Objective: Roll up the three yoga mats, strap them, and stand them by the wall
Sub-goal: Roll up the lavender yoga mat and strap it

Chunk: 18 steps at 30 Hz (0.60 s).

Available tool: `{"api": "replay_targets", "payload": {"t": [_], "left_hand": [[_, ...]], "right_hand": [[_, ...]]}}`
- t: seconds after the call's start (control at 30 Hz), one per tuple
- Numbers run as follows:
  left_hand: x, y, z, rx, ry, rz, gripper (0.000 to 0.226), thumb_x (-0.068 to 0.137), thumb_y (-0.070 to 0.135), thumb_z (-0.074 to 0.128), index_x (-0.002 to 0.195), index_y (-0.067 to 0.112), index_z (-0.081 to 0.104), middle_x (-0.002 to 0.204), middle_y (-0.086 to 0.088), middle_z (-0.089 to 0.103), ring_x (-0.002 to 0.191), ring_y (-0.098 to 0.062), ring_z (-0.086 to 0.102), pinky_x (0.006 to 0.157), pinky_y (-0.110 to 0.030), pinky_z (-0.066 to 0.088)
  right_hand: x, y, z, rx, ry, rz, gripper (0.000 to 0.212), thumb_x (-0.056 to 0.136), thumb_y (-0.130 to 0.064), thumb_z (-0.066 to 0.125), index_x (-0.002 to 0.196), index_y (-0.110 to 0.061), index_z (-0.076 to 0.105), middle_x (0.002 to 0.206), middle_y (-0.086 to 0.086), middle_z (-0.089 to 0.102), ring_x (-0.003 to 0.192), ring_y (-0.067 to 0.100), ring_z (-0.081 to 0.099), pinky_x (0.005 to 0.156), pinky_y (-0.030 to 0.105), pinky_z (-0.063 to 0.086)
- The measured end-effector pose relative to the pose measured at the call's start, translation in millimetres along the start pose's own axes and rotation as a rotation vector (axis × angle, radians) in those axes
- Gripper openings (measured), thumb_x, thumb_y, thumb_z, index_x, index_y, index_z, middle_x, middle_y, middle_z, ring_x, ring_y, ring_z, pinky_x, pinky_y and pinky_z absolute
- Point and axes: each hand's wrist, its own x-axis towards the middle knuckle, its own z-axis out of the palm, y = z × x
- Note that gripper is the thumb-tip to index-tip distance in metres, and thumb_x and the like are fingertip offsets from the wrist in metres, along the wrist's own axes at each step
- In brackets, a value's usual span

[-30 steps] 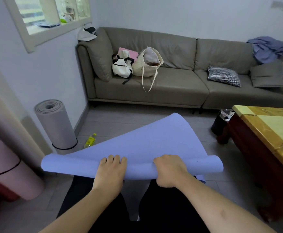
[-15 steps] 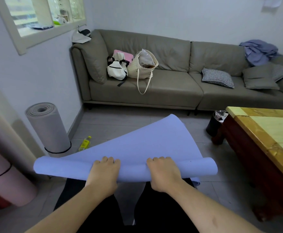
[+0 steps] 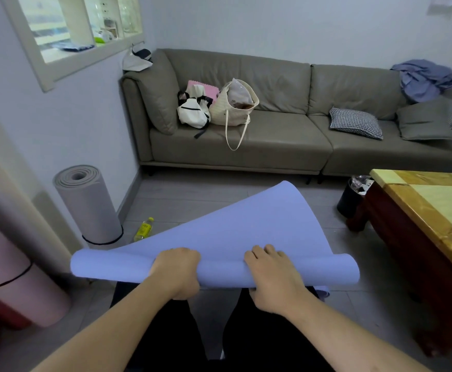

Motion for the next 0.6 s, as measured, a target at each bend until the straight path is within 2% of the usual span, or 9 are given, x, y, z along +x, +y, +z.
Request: {"api": "replay_targets", "payload": {"t": [0.07,0.13,0.2,0.23,0.33,0.43,0.5,0.57,0.6], "left_hand": [[2.0,-0.1,-3.7,0.001,-0.043,0.003,0.023,0.081,0.029,0.058,0.104,0.027,0.057,0.111,0.003,0.066,0.105,-0.025,0.066,0.079,-0.036,0.048],[4.1,3.1,-1.6,0.013,-0.037,0.005,0.024,0.082,0.027,0.058,0.106,0.027,0.057,0.112,0.002,0.065,0.106,-0.026,0.065,0.08,-0.036,0.048],[-2.5,8.4,4.4,0.039,0.054,-0.001,0.028,0.083,0.025,0.062,0.109,0.027,0.053,0.114,0.0,0.06,0.108,-0.028,0.062,0.079,-0.037,0.045],[-6.3,8.6,11.1,0.052,0.166,0.013,0.035,0.079,0.025,0.068,0.111,0.025,0.052,0.111,-0.001,0.059,0.105,-0.029,0.061,0.076,-0.038,0.043],[-17.2,4.7,28.6,0.125,0.308,0.093,0.058,0.044,0.022,0.087,0.094,0.019,0.057,0.087,-0.003,0.055,0.077,-0.03,0.056,0.061,-0.038,0.042],[-16.0,2.2,39.9,0.124,0.334,0.076,0.06,0.036,0.017,0.091,0.087,0.016,0.058,0.077,-0.005,0.054,0.068,-0.03,0.054,0.059,-0.039,0.045],[-15.2,6.9,26.3,0.143,0.263,0.031,0.051,0.055,0.025,0.089,0.094,0.02,0.057,0.086,-0.004,0.06,0.079,-0.03,0.06,0.068,-0.039,0.045],[-11.7,10.7,12.4,0.18,0.229,0.013,0.029,0.081,0.023,0.068,0.102,0.025,0.048,0.106,-0.002,0.061,0.1,-0.029,0.061,0.076,-0.038,0.036],[-11.2,11.7,7.4,0.172,0.189,0.029,0.025,0.085,0.021,0.061,0.102,0.026,0.043,0.111,-0.002,0.061,0.105,-0.029,0.06,0.077,-0.038,0.034]], "right_hand": [[-6.8,-1.1,10.7,-0.053,0.03,-0.001,0.056,0.058,-0.038,0.085,0.103,-0.021,0.057,0.094,-0.001,0.059,0.085,0.026,0.056,0.067,0.04,0.045],[-4.2,0.2,13.3,-0.06,0.026,0.04,0.052,0.058,-0.03,0.084,0.102,-0.021,0.058,0.089,-0.001,0.061,0.081,0.025,0.058,0.066,0.039,0.039],[3.1,-0.7,4.1,-0.061,-0.015,0.08,0.043,0.068,-0.021,0.074,0.108,-0.021,0.057,0.098,0.001,0.064,0.091,0.028,0.063,0.071,0.04,0.035],[6.5,-0.4,-0.8,-0.059,-0.038,0.08,0.039,0.073,-0.02,0.07,0.109,-0.021,0.056,0.102,0.002,0.065,0.095,0.03,0.064,0.074,0.04,0.034],[12.5,1.0,-8.6,-0.004,-0.089,0.071,0.031,0.077,-0.02,0.066,0.105,-0.023,0.053,0.104,0.003,0.067,0.095,0.031,0.067,0.073,0.038,0.037],[12.1,-1.0,-13.2,0.029,-0.105,0.074,0.029,0.077,-0.019,0.065,0.101,-0.024,0.05,0.103,0.003,0.067,0.092,0.031,0.067,0.072,0.037,0.037],[9.5,-4.5,-9.7,0.022,-0.062,0.083,0.031,0.076,-0.019,0.067,0.102,-0.023,0.05,0.103,0.002,0.066,0.093,0.03,0.066,0.073,0.038,0.035],[5.6,-6.4,-2.3,0.01,-0.008,0.101,0.038,0.072,-0.02,0.069,0.106,-0.021,0.055,0.101,0.002,0.065,0.094,0.03,0.064,0.074,0.039,0.035],[2.8,-6.7,2.2,-0.006,-0.002,0.105,0.041,0.068,-0.02,0.072,0.106,-0.021,0.057,0.098,0.002,0.064,0.091,0.03,0.063,0.073,0.04,0.036]]}}
